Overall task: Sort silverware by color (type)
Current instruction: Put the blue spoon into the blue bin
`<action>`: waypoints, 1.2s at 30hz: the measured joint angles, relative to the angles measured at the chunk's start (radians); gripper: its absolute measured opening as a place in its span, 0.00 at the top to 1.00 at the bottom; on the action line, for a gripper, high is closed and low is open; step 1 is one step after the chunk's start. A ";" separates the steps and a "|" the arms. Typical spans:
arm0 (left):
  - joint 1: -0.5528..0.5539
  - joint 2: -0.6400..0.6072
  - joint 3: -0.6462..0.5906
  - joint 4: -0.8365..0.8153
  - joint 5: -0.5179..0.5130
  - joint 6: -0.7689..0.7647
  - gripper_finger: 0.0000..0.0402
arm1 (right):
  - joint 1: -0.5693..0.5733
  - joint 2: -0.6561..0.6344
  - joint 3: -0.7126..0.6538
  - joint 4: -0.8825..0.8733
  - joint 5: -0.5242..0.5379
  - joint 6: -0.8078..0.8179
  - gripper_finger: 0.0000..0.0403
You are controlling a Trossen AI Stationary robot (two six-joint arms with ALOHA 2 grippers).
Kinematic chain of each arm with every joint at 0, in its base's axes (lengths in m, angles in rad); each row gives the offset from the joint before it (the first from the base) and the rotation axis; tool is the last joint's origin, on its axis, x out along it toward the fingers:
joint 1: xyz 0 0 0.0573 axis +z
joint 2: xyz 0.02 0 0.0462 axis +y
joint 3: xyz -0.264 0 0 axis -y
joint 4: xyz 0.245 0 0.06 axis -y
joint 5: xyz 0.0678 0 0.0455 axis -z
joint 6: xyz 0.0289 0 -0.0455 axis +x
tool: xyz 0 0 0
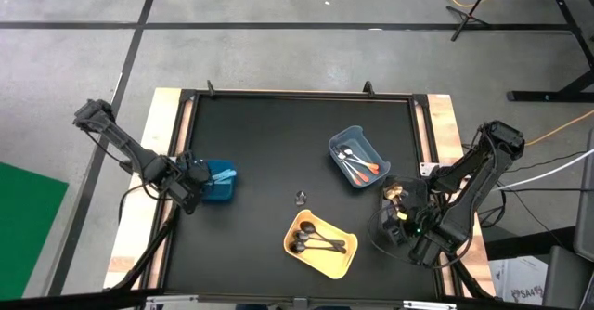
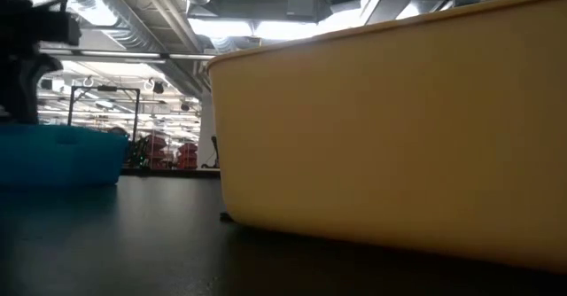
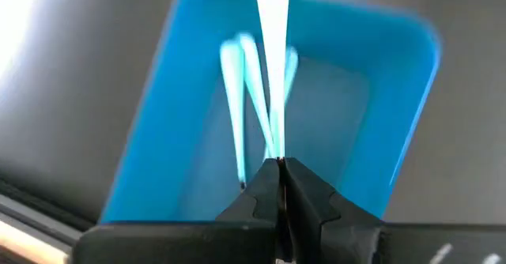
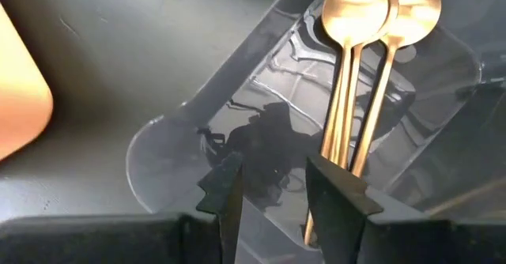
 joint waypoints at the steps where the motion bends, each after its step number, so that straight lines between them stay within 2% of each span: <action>1: 0.000 0.001 -0.015 0.012 0.018 -0.002 0.99 | 0.000 0.000 0.000 0.000 -0.007 0.000 0.69; 7: 0.000 0.011 -0.057 0.068 0.075 -0.018 0.99 | 0.000 0.000 0.000 0.003 -0.012 0.000 0.69; 15: 0.000 0.011 -0.059 0.073 0.082 -0.026 0.98 | 0.000 0.000 0.000 0.003 -0.012 -0.001 0.69; 30: 0.000 0.011 -0.059 0.089 0.086 -0.104 0.83 | 0.000 0.000 0.000 0.003 -0.012 -0.001 0.69; 33: 0.000 0.011 -0.059 0.095 0.069 -0.118 0.83 | 0.000 0.000 0.000 0.003 -0.012 -0.001 0.69; 36: 0.000 0.011 -0.060 0.133 -0.008 -0.128 0.84 | 0.000 0.000 0.000 0.003 -0.012 -0.001 0.69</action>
